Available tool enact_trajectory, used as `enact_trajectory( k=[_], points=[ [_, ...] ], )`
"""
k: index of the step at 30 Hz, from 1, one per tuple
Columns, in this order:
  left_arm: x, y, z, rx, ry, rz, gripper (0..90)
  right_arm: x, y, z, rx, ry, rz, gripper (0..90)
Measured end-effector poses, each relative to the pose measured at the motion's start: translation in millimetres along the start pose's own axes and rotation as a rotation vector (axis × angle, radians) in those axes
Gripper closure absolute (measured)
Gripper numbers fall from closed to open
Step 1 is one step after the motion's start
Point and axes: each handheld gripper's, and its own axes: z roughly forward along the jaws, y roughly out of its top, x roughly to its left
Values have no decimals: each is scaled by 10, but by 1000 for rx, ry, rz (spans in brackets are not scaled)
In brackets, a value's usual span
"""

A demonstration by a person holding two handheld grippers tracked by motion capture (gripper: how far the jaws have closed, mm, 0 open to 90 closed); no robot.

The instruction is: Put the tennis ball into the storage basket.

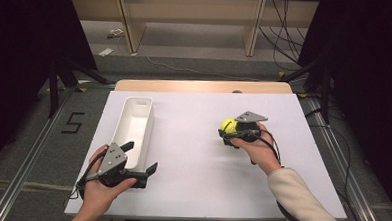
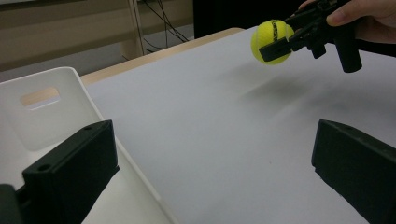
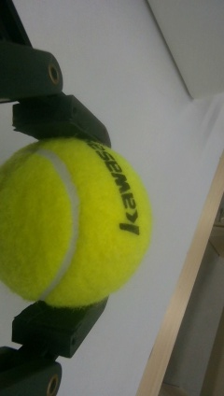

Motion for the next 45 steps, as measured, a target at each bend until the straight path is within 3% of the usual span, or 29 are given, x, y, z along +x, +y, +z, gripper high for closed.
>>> enact_trajectory(
  k=[23, 45],
  points=[
    [8, 8, -1, -2, 1, 1, 0, 56, 147, -44, -62, 7, 3, 269],
    [4, 10, -3, -7, 2, -4, 0, 236, 331, 34, -101, 39, -2, 268]
  ],
)
